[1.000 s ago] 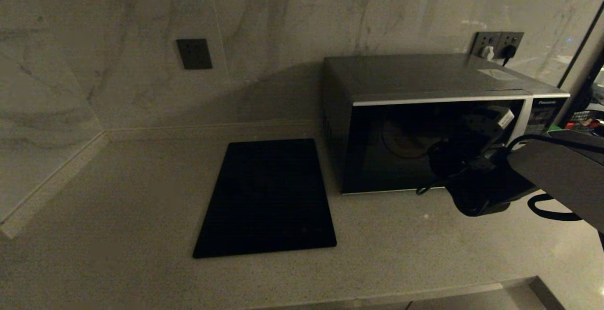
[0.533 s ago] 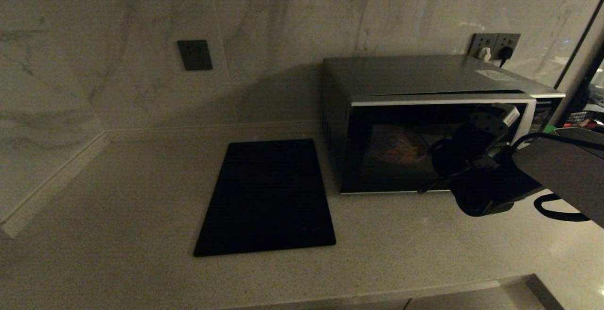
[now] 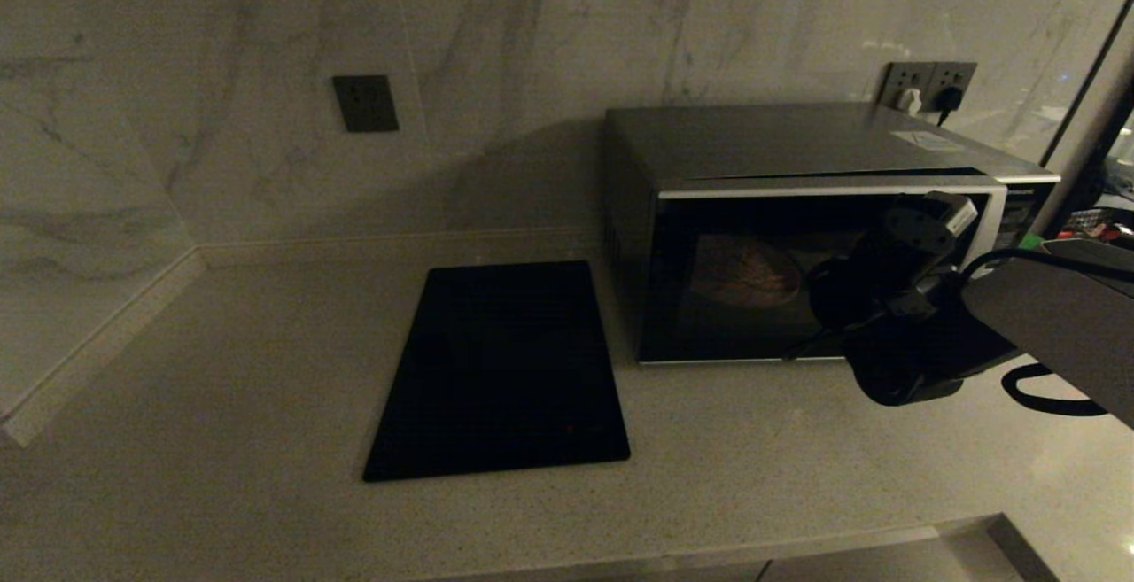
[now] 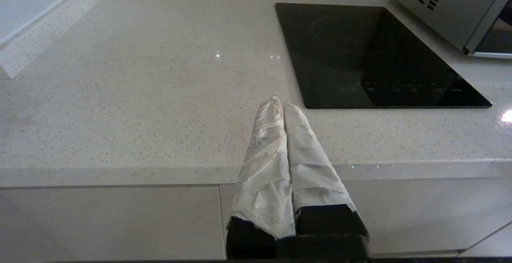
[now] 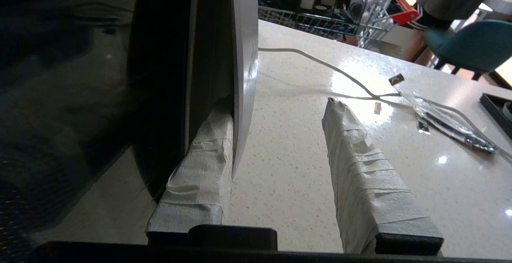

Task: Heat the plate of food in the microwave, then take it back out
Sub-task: Open the microwave oven

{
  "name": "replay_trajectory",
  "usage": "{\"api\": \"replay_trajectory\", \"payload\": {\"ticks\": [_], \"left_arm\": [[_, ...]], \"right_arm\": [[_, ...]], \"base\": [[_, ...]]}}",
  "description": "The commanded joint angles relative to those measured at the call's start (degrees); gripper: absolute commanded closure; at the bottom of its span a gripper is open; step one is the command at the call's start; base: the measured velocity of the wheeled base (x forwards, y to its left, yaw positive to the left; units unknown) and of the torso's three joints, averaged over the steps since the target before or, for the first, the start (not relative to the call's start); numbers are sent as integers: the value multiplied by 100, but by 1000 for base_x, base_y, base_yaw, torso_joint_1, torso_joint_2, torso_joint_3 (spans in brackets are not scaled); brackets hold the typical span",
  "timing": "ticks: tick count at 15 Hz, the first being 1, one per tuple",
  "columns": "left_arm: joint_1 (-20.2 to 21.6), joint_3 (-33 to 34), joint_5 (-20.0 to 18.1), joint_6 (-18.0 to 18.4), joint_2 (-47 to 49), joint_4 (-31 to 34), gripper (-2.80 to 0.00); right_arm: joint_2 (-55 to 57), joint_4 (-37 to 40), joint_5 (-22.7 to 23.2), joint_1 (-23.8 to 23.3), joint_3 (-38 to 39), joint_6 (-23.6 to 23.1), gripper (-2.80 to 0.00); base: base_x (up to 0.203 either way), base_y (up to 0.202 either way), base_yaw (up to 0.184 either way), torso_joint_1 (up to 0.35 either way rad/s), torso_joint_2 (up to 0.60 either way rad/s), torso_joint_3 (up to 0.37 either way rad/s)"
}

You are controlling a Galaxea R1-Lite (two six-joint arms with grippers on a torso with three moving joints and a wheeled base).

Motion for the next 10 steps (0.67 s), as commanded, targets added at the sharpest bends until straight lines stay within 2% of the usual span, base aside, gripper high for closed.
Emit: {"api": "replay_trajectory", "payload": {"ticks": [1, 7, 10], "left_arm": [[2, 0, 3, -5, 9, -2, 0], [2, 0, 3, -5, 9, -2, 0], [2, 0, 3, -5, 9, -2, 0]], "right_arm": [[-48, -55, -37, 146, -13, -20, 0], [-332, -73, -37, 544, -5, -141, 0], [-831, -79, -37, 706, 2, -213, 0]], "base": [[0, 0, 0, 0, 0, 0], [0, 0, 0, 0, 0, 0], [0, 0, 0, 0, 0, 0]]}}
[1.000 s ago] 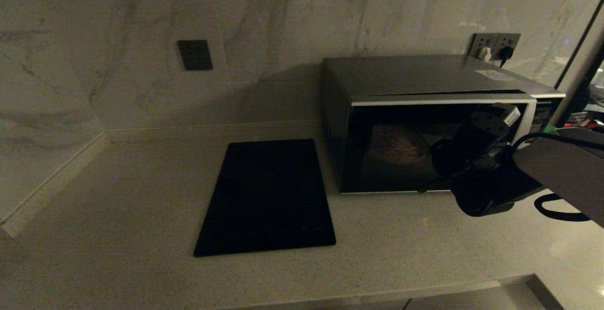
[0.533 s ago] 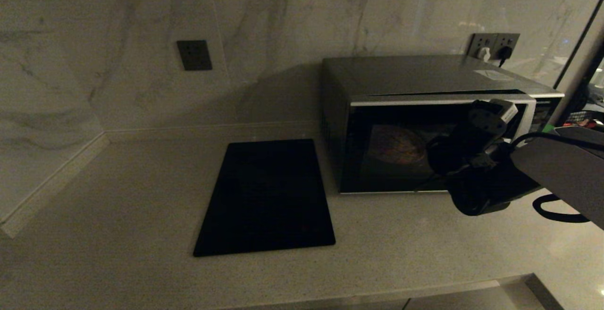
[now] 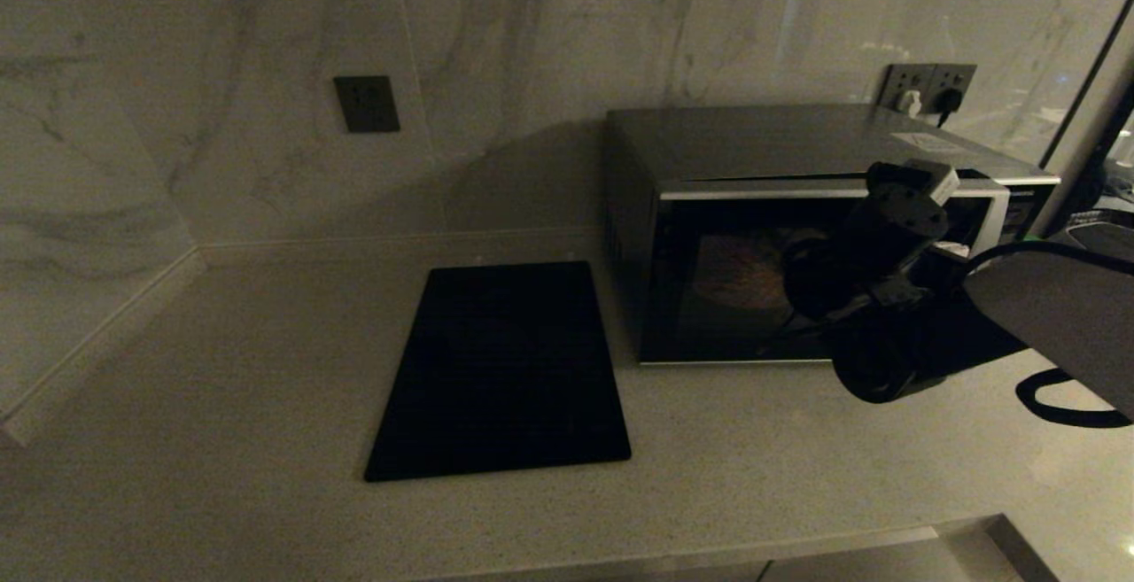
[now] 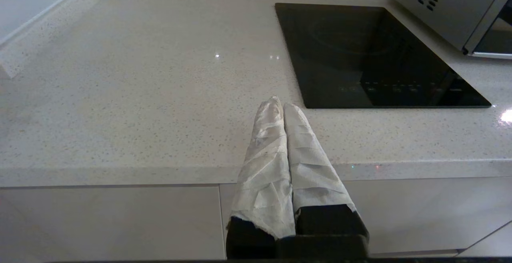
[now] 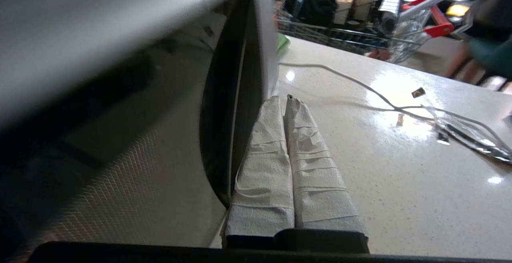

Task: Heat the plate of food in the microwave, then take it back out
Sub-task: Open the microwave oven

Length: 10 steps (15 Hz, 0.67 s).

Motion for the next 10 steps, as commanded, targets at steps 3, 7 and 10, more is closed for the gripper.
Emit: {"api": "replay_trajectory", "payload": {"ticks": [3, 7, 10], "left_arm": [[4, 0, 5, -4, 9, -2, 0], [4, 0, 5, -4, 9, -2, 0], [4, 0, 5, -4, 9, -2, 0]], "right_arm": [[-1239, -42, -45, 135, 89, -421, 0], [-2832, -41, -45, 167, 153, -1801, 0], [-4238, -31, -45, 723, 513, -3752, 0]], "base": [[0, 0, 0, 0, 0, 0], [0, 0, 0, 0, 0, 0], [0, 0, 0, 0, 0, 0]]}}
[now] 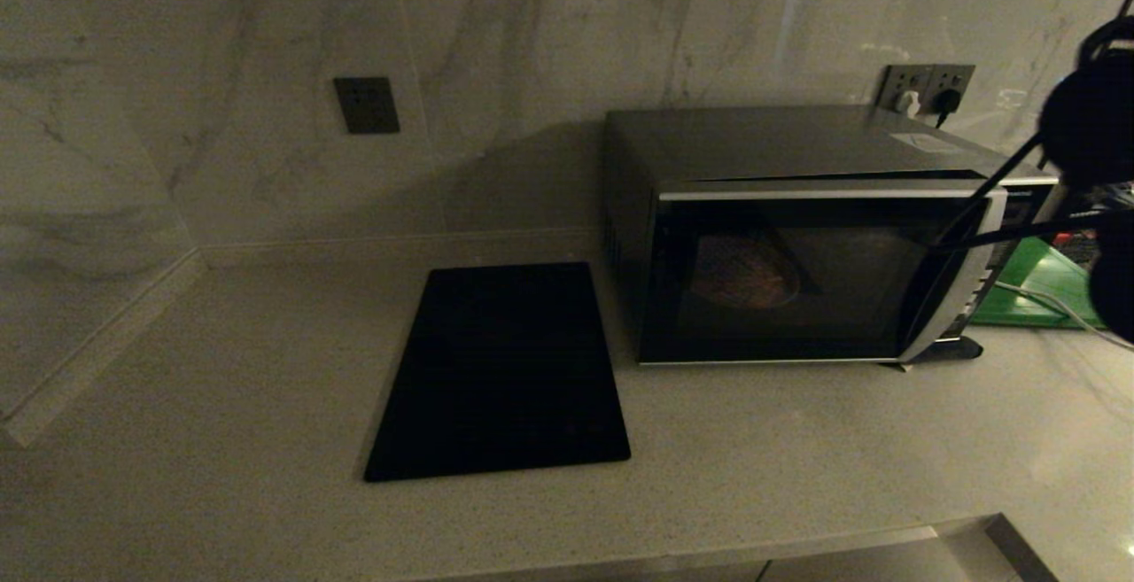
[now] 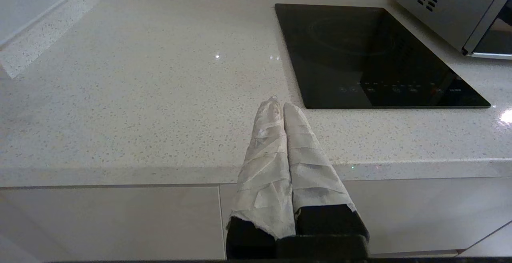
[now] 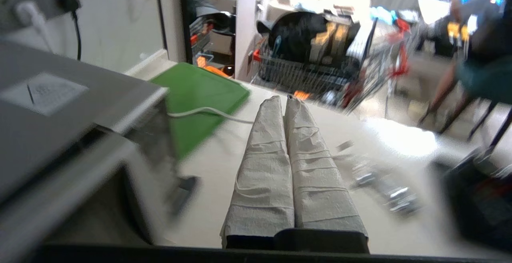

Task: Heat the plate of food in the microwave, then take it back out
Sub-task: Open the microwave oven

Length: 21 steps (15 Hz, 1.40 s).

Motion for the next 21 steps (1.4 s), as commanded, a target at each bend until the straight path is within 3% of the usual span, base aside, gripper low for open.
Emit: {"api": "replay_trajectory", "payload": {"ticks": [1, 3, 6, 7, 11, 19, 21], "left_arm": [[2, 0, 4, -4, 9, -2, 0], [2, 0, 4, -4, 9, -2, 0], [2, 0, 4, -4, 9, -2, 0], [2, 0, 4, -4, 9, -2, 0], [2, 0, 4, -4, 9, -2, 0], [2, 0, 4, -4, 9, -2, 0], [2, 0, 4, -4, 9, -2, 0]], "right_arm": [[-1504, -33, -45, 804, 354, -1785, 0], [-1991, -28, -45, 1825, 552, -2803, 0], [-2144, -23, -45, 3228, 592, -3455, 0], [-2125, -29, -45, 3424, 668, -3738, 0], [-2355, -16, -45, 3433, 1003, -4751, 0], [-1976, -41, -45, 3070, -293, -4763, 0], [-1770, 36, -45, 2527, -719, -4773, 0]], "base": [[0, 0, 0, 0, 0, 0], [0, 0, 0, 0, 0, 0], [0, 0, 0, 0, 0, 0], [0, 0, 0, 0, 0, 0], [0, 0, 0, 0, 0, 0], [0, 0, 0, 0, 0, 0], [0, 0, 0, 0, 0, 0]]}}
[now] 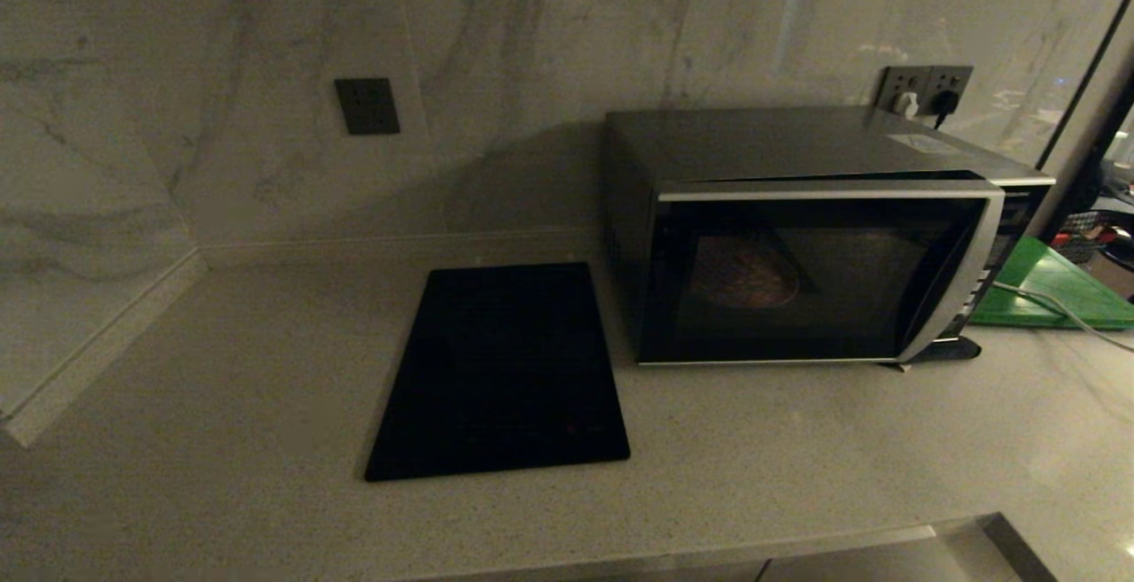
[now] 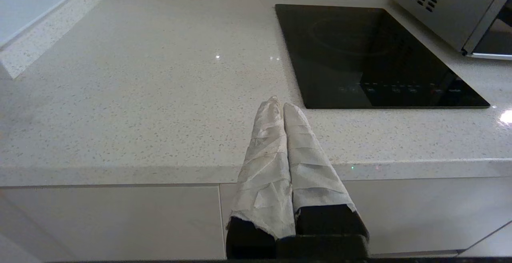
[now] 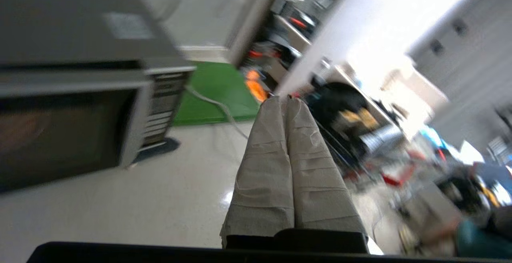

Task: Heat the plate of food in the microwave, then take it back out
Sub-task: Open the microwave oven

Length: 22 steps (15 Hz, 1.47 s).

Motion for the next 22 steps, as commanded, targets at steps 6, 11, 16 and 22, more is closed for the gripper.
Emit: {"api": "replay_trajectory", "payload": {"ticks": [6, 11, 16, 22], "left_arm": [[2, 0, 3, -4, 9, -2, 0], [2, 0, 3, -4, 9, -2, 0], [2, 0, 3, -4, 9, -2, 0], [2, 0, 3, -4, 9, -2, 0]], "right_arm": [[440, 2263, 2628, -3550, -214, 1852, 0], [276, 6352, 5527, -4729, -478, 4927, 0], [747, 10336, 7960, -5032, -2602, 9316, 0], [2250, 11143, 8755, -4986, -3906, 12438, 0]], "base": [[0, 0, 0, 0, 0, 0], [0, 0, 0, 0, 0, 0], [0, 0, 0, 0, 0, 0], [0, 0, 0, 0, 0, 0]]}}
